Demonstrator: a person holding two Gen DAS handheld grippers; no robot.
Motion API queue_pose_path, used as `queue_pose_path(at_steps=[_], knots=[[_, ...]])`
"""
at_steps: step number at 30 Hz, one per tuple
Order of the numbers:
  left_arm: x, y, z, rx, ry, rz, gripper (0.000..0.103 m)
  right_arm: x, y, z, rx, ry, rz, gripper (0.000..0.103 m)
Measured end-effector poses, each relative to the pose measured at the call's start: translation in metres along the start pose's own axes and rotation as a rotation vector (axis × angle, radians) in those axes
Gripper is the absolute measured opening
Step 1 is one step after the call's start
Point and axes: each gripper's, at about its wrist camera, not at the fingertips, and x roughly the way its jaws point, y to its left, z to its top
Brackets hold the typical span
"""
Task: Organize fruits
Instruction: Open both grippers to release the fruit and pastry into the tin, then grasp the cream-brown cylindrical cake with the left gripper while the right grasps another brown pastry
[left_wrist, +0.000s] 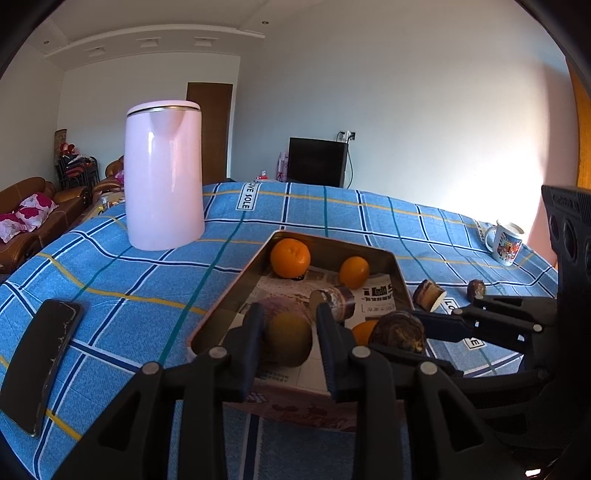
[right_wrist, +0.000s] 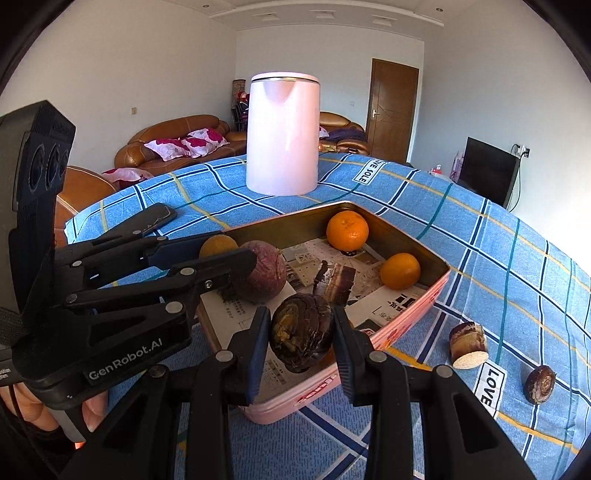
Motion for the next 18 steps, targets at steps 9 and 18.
queue_pose_path(at_steps=[9, 18], knots=[[-0.017, -0.03, 0.014, 0.044, -0.048, -0.034, 0.067, -0.039, -0.027, -0.012, 0.03, -0.086, -0.076, 0.049], [0.005, -0.112, 0.031, 0.179, 0.011, -0.181, 0.071, -0.073, -0.152, -0.041, 0.323, -0.04, -0.379, 0.057]])
